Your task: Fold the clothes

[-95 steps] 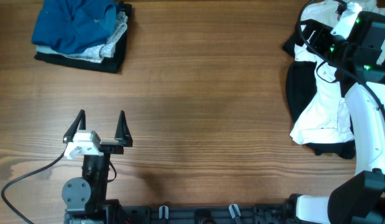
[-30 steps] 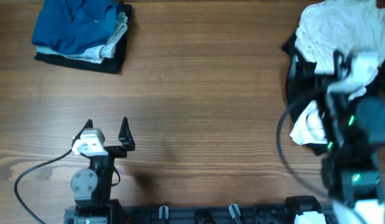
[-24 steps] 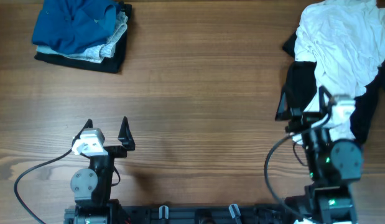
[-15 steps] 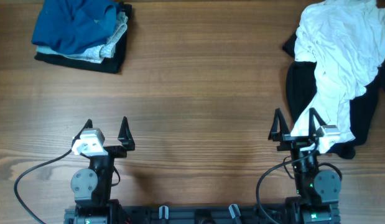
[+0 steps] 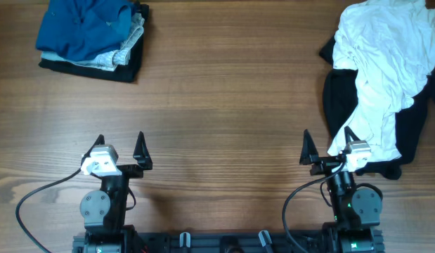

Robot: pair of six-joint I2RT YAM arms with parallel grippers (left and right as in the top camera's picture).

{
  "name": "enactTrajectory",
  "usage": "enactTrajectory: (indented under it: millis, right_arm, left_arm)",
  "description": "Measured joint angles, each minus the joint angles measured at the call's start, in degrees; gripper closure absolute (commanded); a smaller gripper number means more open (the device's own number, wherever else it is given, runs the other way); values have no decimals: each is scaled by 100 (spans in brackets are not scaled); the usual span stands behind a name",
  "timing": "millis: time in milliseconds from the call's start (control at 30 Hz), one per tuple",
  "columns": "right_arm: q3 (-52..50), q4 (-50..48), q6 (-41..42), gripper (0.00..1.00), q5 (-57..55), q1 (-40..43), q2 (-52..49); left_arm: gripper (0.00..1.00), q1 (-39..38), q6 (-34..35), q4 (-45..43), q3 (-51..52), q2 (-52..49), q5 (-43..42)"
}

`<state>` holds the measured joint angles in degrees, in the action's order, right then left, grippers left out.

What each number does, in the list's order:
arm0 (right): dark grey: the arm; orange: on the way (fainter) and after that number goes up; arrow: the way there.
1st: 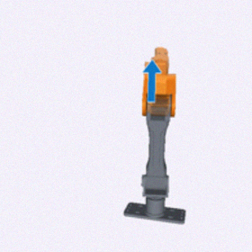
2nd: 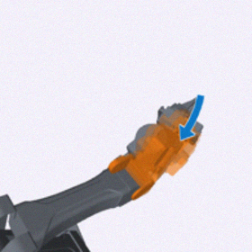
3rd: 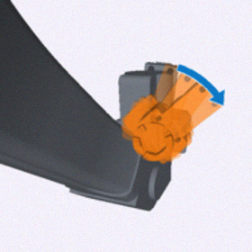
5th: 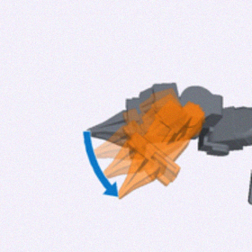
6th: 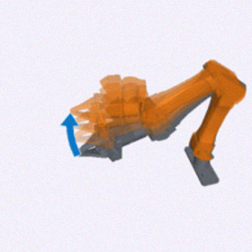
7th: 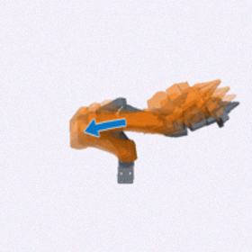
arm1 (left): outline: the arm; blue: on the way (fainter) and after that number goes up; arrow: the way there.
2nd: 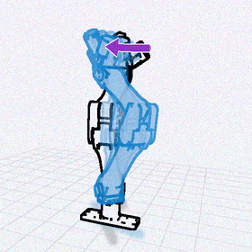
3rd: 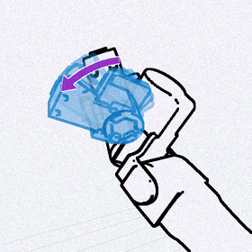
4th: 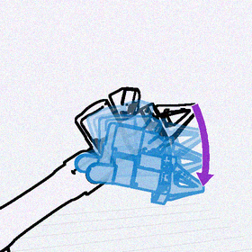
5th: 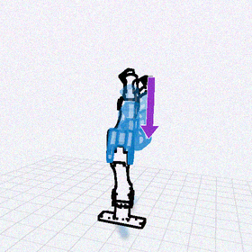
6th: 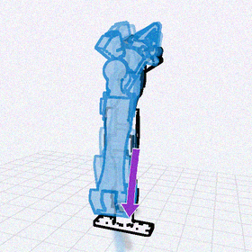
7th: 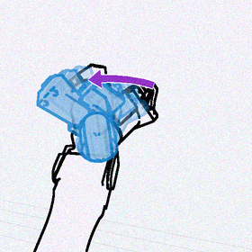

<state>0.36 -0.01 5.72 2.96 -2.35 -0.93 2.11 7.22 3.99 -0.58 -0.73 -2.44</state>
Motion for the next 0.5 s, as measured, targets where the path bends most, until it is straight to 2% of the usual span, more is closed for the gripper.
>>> enactTrajectory:
  millis: [500]
  right_arm:
    - [0,0,-4,0,2,144,0]
  left_arm:
    - [0,0,0,2,0,0,0]
